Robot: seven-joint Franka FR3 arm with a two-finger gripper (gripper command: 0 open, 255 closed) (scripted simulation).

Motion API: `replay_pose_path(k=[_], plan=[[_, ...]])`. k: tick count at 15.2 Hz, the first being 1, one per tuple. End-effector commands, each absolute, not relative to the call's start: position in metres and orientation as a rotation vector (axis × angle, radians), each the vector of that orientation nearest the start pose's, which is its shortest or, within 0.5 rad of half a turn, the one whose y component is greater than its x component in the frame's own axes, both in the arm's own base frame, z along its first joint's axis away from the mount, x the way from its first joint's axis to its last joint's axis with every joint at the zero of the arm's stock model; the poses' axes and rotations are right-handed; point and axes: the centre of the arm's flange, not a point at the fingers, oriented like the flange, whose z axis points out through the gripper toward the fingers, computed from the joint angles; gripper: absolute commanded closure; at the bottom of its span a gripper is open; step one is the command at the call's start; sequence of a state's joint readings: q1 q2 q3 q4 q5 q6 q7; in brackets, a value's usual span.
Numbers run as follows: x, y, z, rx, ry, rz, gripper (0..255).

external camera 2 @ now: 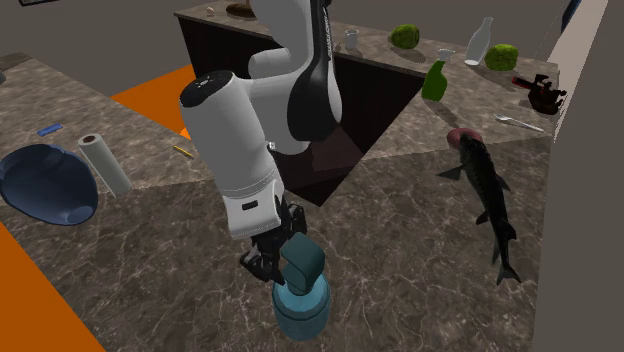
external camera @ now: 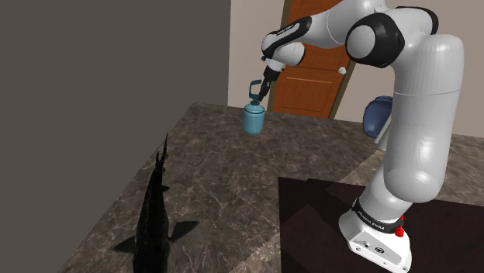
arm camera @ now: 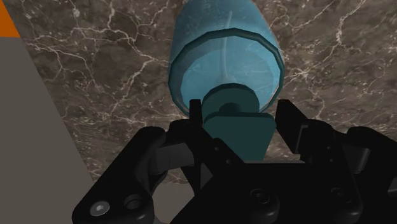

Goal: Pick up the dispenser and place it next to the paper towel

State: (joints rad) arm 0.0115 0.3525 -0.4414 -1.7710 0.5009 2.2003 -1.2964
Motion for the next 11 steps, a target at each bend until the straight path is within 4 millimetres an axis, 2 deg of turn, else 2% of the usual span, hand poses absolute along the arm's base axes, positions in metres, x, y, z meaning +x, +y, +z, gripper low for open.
replay_pose_path(k=[1, 4, 11], plan=[[0.61, -0.234, 0.391, -2.877, -0.931, -0.437, 255], [0.61, -0.234, 0.39, -2.877, -0.931, -0.437, 255], [0.61, -0.234, 0.427, -2.877, -0.931, -0.437, 255]])
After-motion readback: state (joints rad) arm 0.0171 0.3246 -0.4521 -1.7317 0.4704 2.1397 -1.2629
